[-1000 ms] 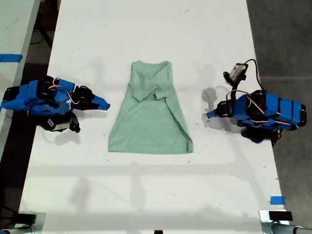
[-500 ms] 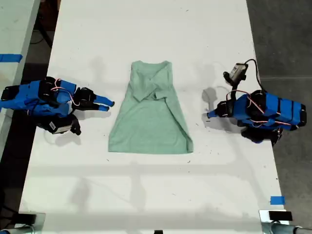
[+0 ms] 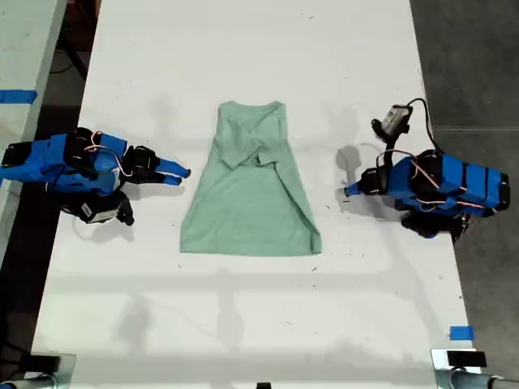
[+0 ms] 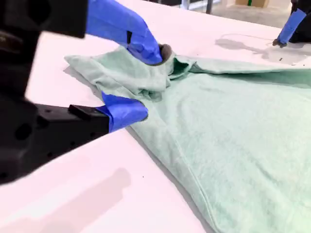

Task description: Fold t shirt

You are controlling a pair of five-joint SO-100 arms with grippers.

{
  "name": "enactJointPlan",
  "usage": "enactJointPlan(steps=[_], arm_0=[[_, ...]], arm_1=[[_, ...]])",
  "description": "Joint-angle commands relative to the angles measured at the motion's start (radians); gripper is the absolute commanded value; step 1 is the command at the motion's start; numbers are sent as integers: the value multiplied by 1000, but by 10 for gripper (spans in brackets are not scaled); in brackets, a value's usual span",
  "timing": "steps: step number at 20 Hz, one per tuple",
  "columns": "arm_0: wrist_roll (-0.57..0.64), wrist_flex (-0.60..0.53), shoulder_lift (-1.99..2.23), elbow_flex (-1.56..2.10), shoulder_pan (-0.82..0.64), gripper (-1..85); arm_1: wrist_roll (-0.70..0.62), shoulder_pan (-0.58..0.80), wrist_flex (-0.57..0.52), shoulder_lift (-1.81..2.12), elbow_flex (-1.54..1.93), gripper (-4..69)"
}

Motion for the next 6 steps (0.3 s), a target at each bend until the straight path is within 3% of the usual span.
enactJointPlan(steps=[1,6], arm_0=[[6,-11,8,18,9,149],[6,-11,8,18,9,149]], arm_1=[[-5,5,-20,9,55,-2],[2,-5,-20,9,55,-2]])
